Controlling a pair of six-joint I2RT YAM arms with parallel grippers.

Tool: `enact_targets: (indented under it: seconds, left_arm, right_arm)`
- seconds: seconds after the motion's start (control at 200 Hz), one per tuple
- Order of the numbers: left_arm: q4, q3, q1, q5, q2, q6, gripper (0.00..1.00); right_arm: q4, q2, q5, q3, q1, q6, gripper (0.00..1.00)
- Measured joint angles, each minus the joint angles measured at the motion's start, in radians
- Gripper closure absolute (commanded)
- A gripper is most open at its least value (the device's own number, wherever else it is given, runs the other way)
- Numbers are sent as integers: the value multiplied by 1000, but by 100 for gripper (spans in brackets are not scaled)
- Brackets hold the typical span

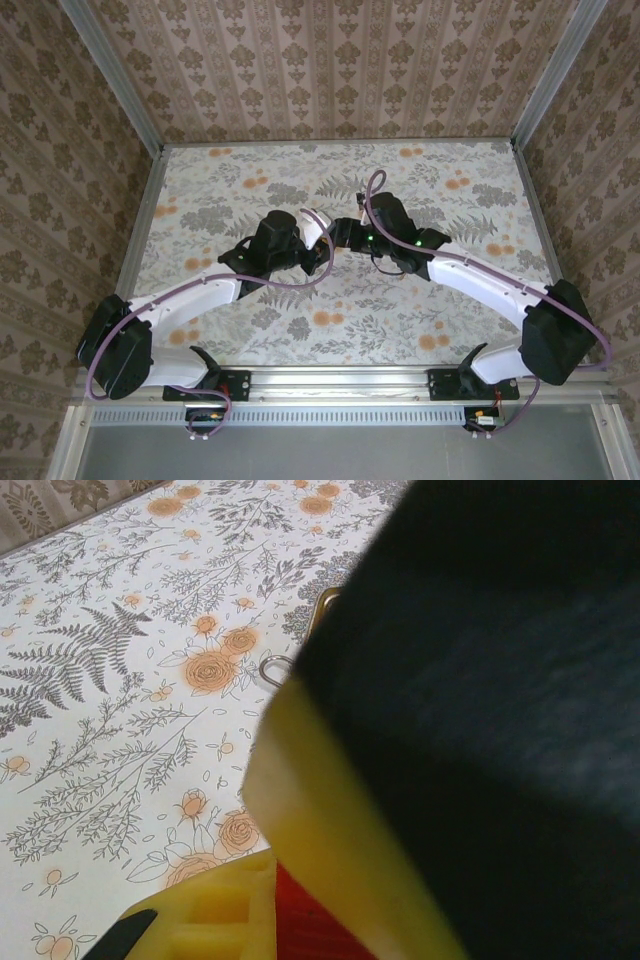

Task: Unlock with the key

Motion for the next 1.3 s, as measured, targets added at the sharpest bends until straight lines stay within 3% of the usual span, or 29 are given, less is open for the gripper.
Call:
enact_targets:
  seconds: [0.205, 0.395, 0.62, 0.74, 0.81, 1.05, 1.3]
  left_arm:
    - [2, 0, 0, 0, 3, 0, 100]
    - [4, 0, 1, 0, 3, -1, 100]
    - [2, 0, 3, -2, 10, -2, 100]
    - [2, 0, 3, -4, 11, -2, 88]
    - [2, 0, 3, -4, 11, -2, 74]
    - [8, 1, 1, 1, 11, -8, 44]
    - [24, 1, 1, 14, 11, -17, 32]
  right_arm:
    - [40, 21, -13, -3, 0, 19, 47]
    - [61, 25, -13, -4, 6, 38, 61]
    - [66, 35, -10, -5, 9, 37, 67]
    - [66, 35, -4, -5, 11, 37, 68]
    - [66, 35, 0, -5, 12, 36, 69]
    - [58, 34, 35, -6, 20, 26, 70]
    - [34, 24, 72, -6, 11, 5, 71]
